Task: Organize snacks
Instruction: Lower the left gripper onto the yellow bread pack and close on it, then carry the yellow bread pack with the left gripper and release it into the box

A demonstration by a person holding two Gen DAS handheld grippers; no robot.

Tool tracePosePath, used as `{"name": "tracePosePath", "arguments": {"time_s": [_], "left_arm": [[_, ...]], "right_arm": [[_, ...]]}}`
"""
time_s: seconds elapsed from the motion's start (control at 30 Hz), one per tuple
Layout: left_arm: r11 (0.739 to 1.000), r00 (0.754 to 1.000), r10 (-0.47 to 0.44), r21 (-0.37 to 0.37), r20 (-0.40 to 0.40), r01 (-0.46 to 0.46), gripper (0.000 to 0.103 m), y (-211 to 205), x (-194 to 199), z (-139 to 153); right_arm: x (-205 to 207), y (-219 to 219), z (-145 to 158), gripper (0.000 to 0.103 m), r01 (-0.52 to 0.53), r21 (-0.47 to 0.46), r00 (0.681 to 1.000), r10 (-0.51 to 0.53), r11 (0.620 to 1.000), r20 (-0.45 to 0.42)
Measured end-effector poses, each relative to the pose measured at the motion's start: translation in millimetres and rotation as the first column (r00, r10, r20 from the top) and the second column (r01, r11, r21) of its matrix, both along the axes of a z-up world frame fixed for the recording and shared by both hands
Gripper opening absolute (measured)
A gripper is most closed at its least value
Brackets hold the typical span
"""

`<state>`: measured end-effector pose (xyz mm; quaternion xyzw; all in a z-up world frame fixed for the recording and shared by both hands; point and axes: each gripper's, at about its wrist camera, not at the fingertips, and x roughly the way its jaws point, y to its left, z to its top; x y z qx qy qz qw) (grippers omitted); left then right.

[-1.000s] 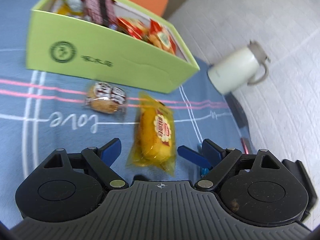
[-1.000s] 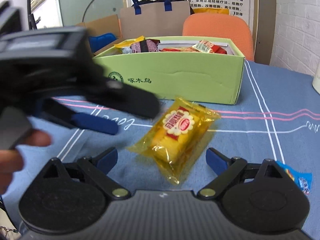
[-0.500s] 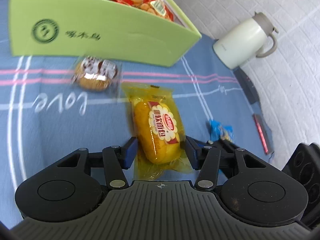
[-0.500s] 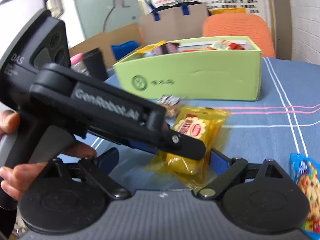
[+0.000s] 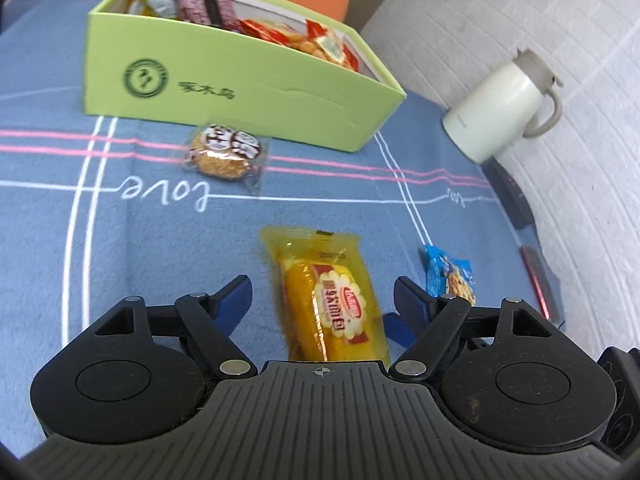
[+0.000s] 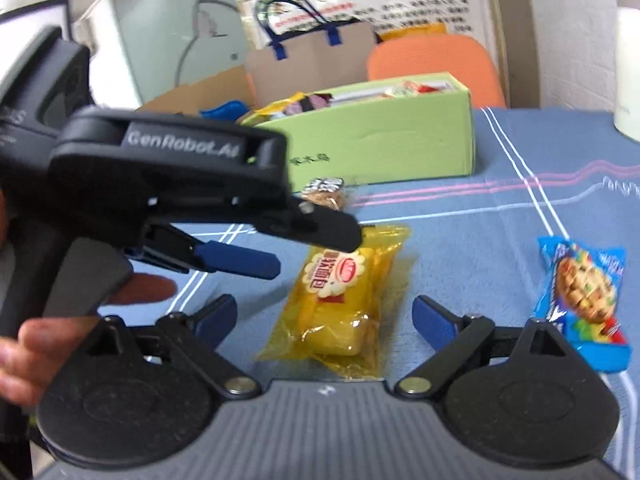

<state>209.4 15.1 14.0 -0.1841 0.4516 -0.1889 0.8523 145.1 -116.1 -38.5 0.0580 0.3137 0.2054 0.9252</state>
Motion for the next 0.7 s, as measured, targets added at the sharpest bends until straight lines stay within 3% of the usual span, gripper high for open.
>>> {"name": "tracePosePath", "arguments": {"time_s": [0.1,0.2,0.37,0.6,0.63,0.67,0.7], "left_arm": [[0.998,0.999,-0.052,0.031,-0.012,0.053,0.054,-7.4,2.0,-4.5],[0.995,0.996,-0.083,0.045,-0.018,0.083,0.054,-7.6,2.3,-8.8],[0.994,0.995,-0.099,0.034,-0.025,0.100,0.054,-5.2,5.0,-13.8],[0.993,0.993,-0.120,0.005,0.007,0.119,0.054,0.0,-1.1,-19.2],[0.993,0.993,-0.121,0.003,0.015,0.121,0.052,0.4,-2.7,-19.8],[0.992,0.992,-0.125,-0.004,0.014,0.125,0.037,0.7,-4.4,-20.8],[0.989,0.990,-0.142,-0.048,0.000,0.142,0.026,2.6,-5.9,-23.5]], "right_arm": [[3.0,5.9,-4.4,0.093,0.010,-0.032,1.000,-0.010,0.999,-0.001],[1.3,8.8,-5.4,0.093,0.003,-0.062,1.000,-0.002,0.998,0.007],[8.9,9.5,-6.6,0.093,-0.017,-0.051,1.000,0.017,0.999,0.012],[7.7,16.2,-10.5,0.093,-0.046,-0.108,0.997,0.051,0.993,0.050],[4.2,17.5,-11.2,0.089,-0.045,-0.124,0.997,0.053,0.991,0.062],[0.4,19.7,-10.9,0.076,-0.046,-0.145,0.996,0.058,0.988,0.075],[-2.0,20.7,-9.2,0.072,-0.055,-0.143,0.995,0.065,0.988,0.071]]}}
